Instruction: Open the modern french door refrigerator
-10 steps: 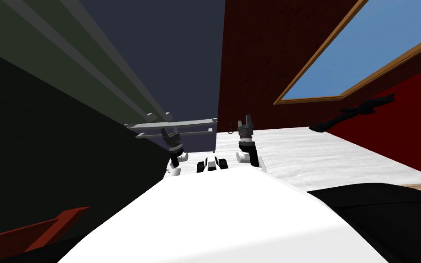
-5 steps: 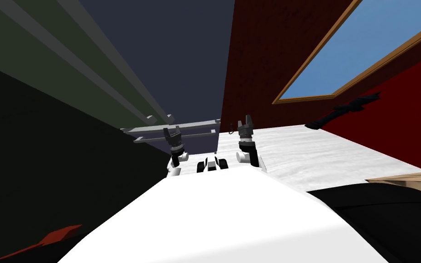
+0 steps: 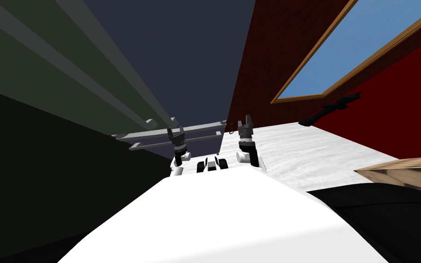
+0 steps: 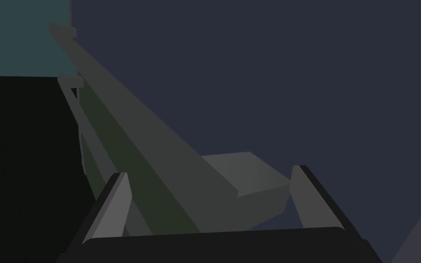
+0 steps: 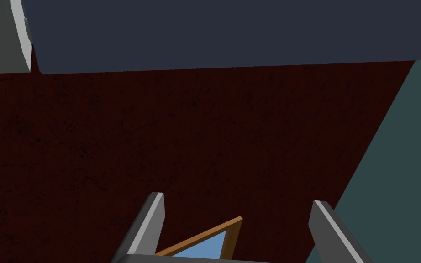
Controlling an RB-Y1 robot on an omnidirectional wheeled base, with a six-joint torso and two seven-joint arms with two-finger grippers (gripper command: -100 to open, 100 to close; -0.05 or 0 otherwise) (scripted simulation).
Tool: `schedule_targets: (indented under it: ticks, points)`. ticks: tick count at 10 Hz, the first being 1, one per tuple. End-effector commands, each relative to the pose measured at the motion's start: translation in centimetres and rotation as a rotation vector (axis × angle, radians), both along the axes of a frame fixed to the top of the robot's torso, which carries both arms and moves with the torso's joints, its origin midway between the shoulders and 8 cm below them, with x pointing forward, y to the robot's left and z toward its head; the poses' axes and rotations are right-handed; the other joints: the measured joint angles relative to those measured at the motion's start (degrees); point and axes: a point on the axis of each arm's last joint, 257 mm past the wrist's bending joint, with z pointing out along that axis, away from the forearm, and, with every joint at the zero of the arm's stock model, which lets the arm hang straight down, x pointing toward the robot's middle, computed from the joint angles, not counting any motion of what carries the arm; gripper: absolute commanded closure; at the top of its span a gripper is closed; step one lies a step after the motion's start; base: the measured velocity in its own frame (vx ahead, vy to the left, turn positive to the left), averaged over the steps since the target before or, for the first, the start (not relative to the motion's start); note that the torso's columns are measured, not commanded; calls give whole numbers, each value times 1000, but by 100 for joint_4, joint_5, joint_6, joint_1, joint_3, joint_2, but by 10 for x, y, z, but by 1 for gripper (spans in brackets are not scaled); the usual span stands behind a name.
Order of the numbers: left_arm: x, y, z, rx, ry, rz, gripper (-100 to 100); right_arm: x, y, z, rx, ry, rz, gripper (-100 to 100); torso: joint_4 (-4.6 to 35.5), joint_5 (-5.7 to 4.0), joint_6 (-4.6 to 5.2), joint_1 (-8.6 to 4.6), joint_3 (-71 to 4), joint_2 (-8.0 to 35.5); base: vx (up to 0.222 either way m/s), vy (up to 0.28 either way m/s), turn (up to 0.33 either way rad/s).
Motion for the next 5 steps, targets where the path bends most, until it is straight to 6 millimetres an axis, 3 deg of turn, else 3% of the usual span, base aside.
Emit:
schedule_targets:
  ticks: [1,5]
  points:
    - [2,-8,-1,-74,-5,-20,-100,0,0,0,0,0,0,0,2,-2,-1,-8,4,8,24,82,-29]
    - [10,-11,11,-81,-4,-24,-100,0,0,0,0,0,0,0,1,-2,0,-4,1,2,2,21,5]
